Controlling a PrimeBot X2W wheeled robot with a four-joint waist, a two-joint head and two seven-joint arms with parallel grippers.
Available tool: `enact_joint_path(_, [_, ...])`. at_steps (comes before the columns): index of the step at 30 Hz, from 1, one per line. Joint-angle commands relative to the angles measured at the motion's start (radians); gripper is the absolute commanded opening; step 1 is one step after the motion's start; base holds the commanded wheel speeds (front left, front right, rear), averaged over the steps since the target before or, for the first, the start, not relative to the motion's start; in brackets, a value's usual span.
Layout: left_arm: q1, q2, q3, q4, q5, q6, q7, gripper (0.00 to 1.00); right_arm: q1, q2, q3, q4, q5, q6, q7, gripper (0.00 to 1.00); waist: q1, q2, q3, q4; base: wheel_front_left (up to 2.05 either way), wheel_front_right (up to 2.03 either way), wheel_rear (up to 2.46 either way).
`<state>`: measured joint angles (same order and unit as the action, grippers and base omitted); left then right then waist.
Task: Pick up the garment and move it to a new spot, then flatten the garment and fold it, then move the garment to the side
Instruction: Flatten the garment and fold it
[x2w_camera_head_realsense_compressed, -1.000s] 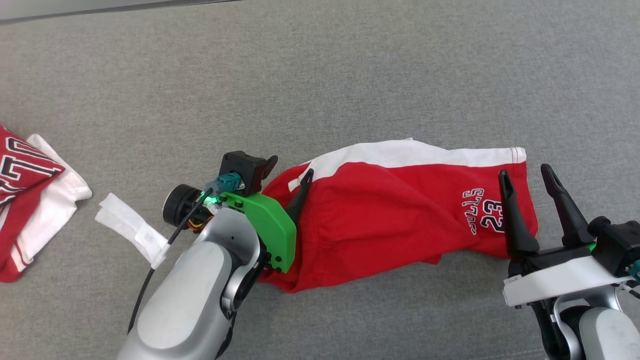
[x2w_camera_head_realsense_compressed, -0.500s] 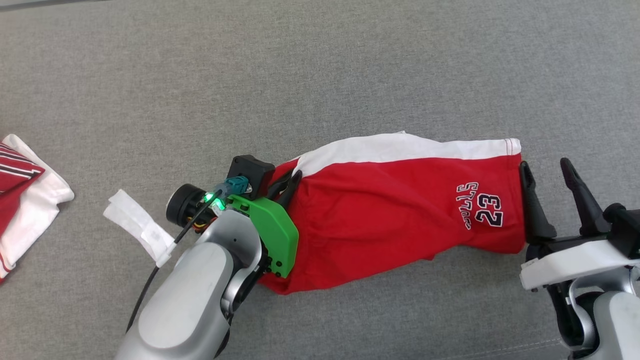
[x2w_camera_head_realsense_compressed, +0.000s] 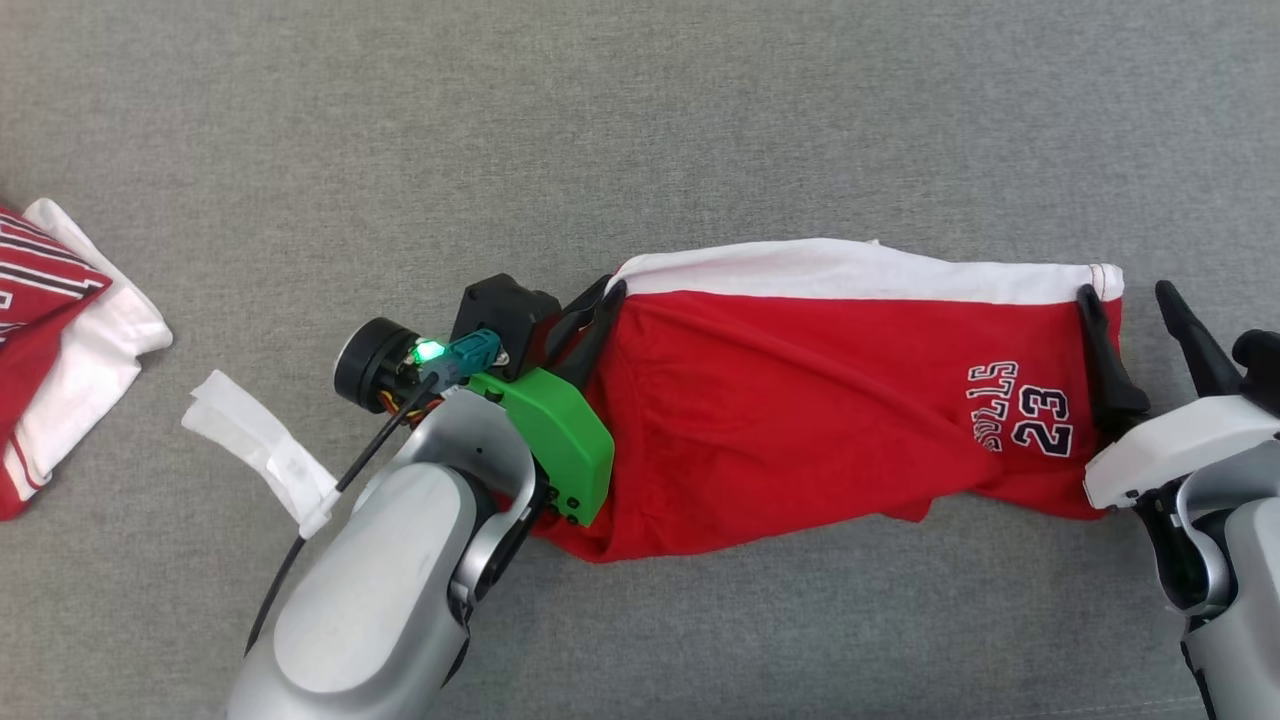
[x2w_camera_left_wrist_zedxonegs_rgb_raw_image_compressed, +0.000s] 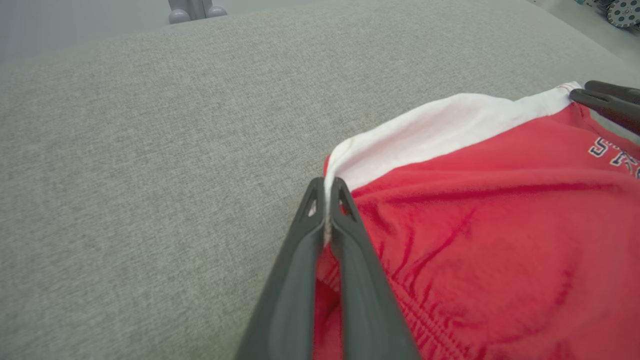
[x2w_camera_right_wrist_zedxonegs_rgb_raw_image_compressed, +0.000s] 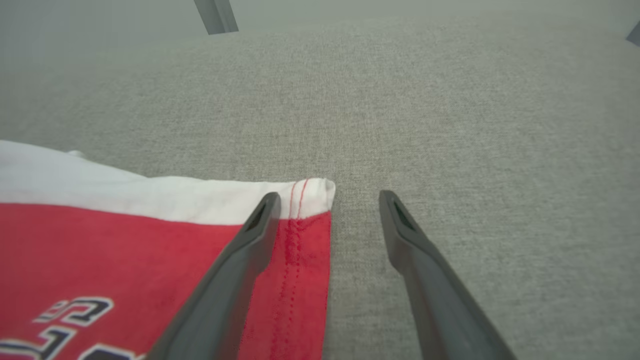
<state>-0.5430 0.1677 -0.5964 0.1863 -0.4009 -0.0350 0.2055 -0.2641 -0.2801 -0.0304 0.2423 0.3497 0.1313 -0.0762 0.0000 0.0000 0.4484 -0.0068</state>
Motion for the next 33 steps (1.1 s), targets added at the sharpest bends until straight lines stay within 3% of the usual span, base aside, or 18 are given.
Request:
enact_joint_path(1, [-0.012,0.006,0.001,-0.010,0.013,0.005,-0.011,0.00,-0.021,-0.010,0.011,0.023,0.017,-0.001,0.014,1.00,0.0000,0.0000,0.021,0.025,0.00,0.00,0.00])
enact_joint_path(2, [-0.009,0.008,0.000,-0.014,0.012,0.006,-0.013,0.00,-0.029,-0.019,0.018,0.040,0.025,-0.001,0.022,1.00,0.0000,0.0000,0.021,0.026,0.00,0.00,0.00])
enact_joint_path(3, [-0.005,0.010,0.000,-0.019,0.011,0.006,-0.019,0.00,-0.034,-0.024,0.028,0.055,0.038,-0.001,0.036,0.83,0.0000,0.0000,0.019,0.025,0.00,0.00,0.00])
enact_joint_path(4, [0.000,0.012,0.000,-0.025,0.012,0.007,-0.026,0.00,-0.037,-0.029,0.040,0.070,0.054,-0.001,0.048,0.36,0.0000,0.0000,0.016,0.024,0.00,0.00,0.00])
enact_joint_path(5, [0.004,0.014,0.000,-0.029,0.012,0.007,-0.032,0.00,-0.039,-0.034,0.048,0.078,0.063,-0.001,0.053,0.07,0.0000,0.0000,0.013,0.023,0.00,0.00,0.00])
enact_joint_path(6, [0.008,0.017,-0.002,-0.034,0.014,0.005,-0.035,0.00,-0.041,-0.042,0.057,0.086,0.077,-0.001,0.059,0.00,0.0000,0.0000,0.010,0.021,0.00,0.00,0.00])
enact_joint_path(13, [0.006,0.030,0.009,-0.084,0.029,0.012,-0.110,0.00,-0.073,-0.103,0.062,0.051,0.119,-0.002,-0.029,0.00,0.0000,0.0000,-0.026,0.014,0.00,0.00,0.00])
enact_joint_path(21, [-0.011,0.061,0.073,-0.211,0.075,0.073,-0.231,0.00,-0.068,-0.131,0.004,-0.209,0.047,-0.002,-0.115,0.00,0.0000,0.0000,-0.126,-0.007,0.00,0.00,0.00])
enact_joint_path(28, [-0.064,0.096,0.170,-0.362,0.091,0.126,-0.294,0.00,-0.102,-0.116,-0.093,-0.507,-0.018,-0.002,-0.034,0.00,0.0000,0.0000,-0.213,-0.014,0.00,0.00,0.00])
enact_joint_path(33, [-0.138,0.115,0.222,-0.428,0.091,0.139,-0.290,0.00,-0.175,-0.110,-0.124,-0.628,-0.021,-0.002,0.057,0.00,0.0000,0.0000,-0.253,-0.013,0.00,0.00,0.00])
